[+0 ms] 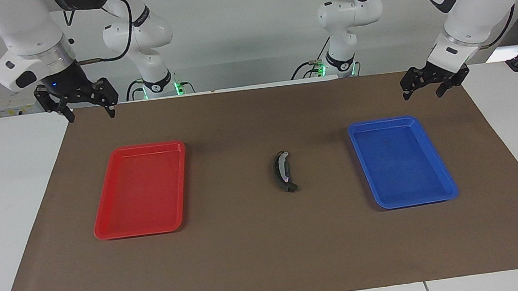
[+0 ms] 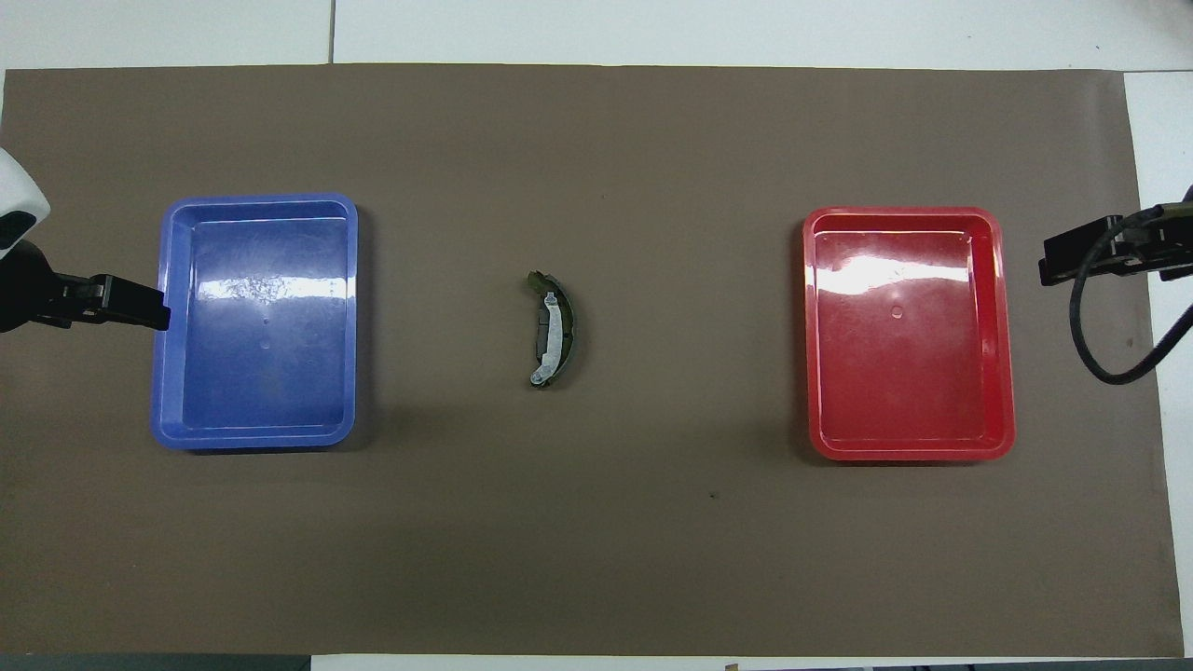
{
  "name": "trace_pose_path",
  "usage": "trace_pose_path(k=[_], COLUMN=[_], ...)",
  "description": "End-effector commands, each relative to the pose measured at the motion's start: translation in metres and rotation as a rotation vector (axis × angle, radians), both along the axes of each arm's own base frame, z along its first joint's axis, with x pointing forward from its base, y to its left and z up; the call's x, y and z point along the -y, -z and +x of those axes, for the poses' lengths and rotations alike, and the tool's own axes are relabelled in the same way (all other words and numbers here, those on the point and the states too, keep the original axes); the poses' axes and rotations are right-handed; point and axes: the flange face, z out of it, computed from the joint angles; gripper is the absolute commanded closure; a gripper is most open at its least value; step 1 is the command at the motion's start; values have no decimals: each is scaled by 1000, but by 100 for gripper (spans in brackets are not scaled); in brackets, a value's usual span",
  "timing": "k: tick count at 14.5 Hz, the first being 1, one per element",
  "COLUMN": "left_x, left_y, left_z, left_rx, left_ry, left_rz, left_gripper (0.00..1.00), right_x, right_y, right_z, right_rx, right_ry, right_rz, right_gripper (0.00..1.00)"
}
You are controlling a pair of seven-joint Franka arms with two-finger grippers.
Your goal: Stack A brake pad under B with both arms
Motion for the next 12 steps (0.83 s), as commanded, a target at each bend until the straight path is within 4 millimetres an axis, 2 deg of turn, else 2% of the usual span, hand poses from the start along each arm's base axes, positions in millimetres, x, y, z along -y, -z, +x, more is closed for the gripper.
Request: trace_pose_path(k=[1, 12], left_x=[-3, -3], left_y=[-6, -6], left_z=[-4, -4], left_rx=[1, 1], left_ry=[-11, -11], left_rz=[10, 10], left_gripper=[0, 0], right_x=[3, 5], right_y=[0, -3], right_z=[-5, -6], right_rx=[-6, -17], right_ry=[-16, -15], right_rz=[20, 35], right_gripper=[0, 0])
